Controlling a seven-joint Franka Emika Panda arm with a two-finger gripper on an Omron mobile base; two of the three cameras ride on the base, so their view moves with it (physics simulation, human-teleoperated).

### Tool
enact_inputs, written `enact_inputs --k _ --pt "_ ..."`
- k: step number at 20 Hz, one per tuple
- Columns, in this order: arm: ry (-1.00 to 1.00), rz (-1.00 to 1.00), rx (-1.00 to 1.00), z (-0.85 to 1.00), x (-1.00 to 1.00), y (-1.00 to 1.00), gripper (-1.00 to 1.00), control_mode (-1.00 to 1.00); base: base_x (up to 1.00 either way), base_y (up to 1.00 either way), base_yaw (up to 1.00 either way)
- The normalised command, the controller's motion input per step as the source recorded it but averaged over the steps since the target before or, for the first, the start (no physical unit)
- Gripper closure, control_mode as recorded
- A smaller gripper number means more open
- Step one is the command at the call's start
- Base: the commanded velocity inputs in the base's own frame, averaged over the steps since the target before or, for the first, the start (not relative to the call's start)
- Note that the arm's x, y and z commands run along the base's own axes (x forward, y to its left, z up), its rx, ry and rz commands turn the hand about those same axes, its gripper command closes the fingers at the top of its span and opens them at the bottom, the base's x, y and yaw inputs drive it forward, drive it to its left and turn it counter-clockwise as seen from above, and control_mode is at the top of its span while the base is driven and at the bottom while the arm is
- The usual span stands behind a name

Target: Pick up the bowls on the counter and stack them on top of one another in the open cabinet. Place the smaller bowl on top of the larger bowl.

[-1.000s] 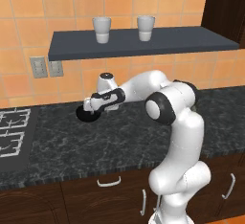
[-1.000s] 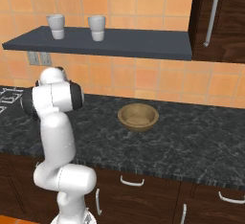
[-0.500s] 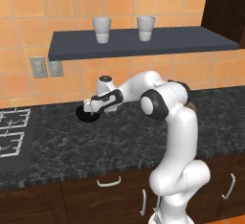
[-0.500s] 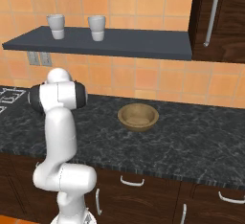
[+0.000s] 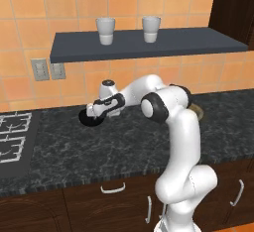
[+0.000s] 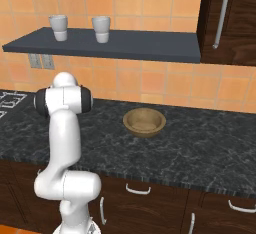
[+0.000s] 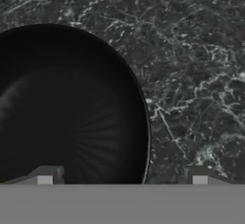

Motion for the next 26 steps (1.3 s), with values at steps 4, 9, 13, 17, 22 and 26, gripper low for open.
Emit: enact_inputs --k 4,9,13,17,22,26 --pt "0.0 0.0 0.0 -0.2 0.0 0.03 1.0 -1.0 0.0 0.0 0.0" --pt "0.0 0.0 0.0 0.0 0.0 0.0 1.0 -1.0 0.0 0.0 0.0" --pt "-0.12 0.0 0.0 0.16 -0.31 -0.19 1.0 -1.0 0.0 0.0 0.0" --pt "-0.3 -0.01 0.0 0.29 -0.97 -0.52 1.0 -1.0 0.0 0.0 0.0" --pt "-0.36 -0.07 0.01 0.51 -1.0 -0.71 1.0 -1.0 0.0 0.0 0.0" --pt "-0.33 -0.16 0.08 0.95 -0.99 -0.84 1.0 -1.0 0.0 0.0 0.0"
